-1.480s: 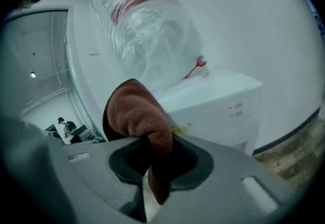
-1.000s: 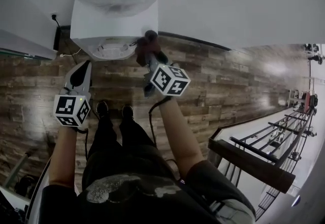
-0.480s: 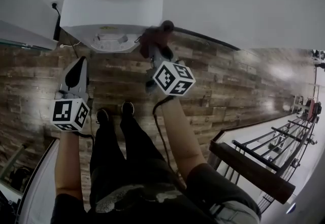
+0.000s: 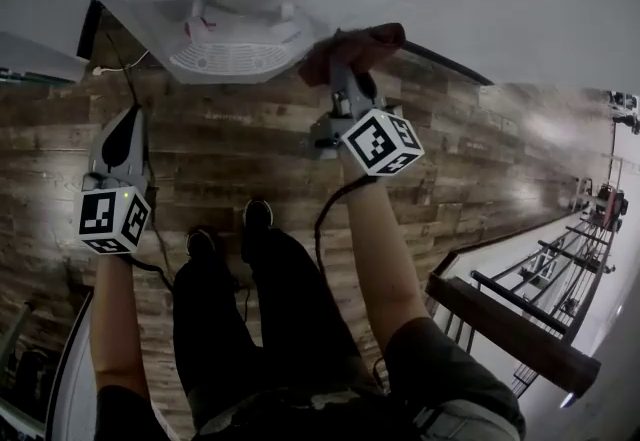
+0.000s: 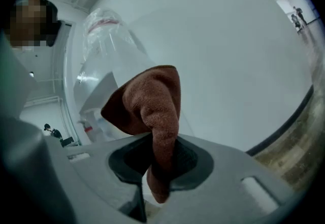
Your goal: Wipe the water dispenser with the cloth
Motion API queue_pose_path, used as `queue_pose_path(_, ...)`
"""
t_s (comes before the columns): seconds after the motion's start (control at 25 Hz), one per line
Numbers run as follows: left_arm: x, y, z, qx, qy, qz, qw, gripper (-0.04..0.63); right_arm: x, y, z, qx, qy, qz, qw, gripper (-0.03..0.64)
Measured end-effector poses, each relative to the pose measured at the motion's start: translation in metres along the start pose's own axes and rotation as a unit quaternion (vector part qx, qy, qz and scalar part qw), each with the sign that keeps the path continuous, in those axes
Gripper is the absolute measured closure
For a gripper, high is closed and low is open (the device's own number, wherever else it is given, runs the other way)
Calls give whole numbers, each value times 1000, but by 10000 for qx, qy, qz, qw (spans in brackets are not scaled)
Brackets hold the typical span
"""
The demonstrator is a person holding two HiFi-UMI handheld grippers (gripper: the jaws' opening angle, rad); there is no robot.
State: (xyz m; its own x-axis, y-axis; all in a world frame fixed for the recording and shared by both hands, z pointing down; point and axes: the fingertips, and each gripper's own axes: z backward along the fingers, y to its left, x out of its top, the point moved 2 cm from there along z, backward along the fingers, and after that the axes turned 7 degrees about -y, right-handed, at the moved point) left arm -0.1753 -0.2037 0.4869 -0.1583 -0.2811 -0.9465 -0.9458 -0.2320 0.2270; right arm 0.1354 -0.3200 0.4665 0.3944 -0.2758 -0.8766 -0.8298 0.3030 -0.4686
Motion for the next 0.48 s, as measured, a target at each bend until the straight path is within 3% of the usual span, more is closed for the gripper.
queue_pose_path(0.28,-92,46,-20,10,-205,-138,9997,575,-106,-54,-8,-60,376,548,9978,549)
queue_pose_path(0.48,-151,70,-50,-36,-453,-325,9984,575,-159,-79,-16,382,-208,212,9988,548)
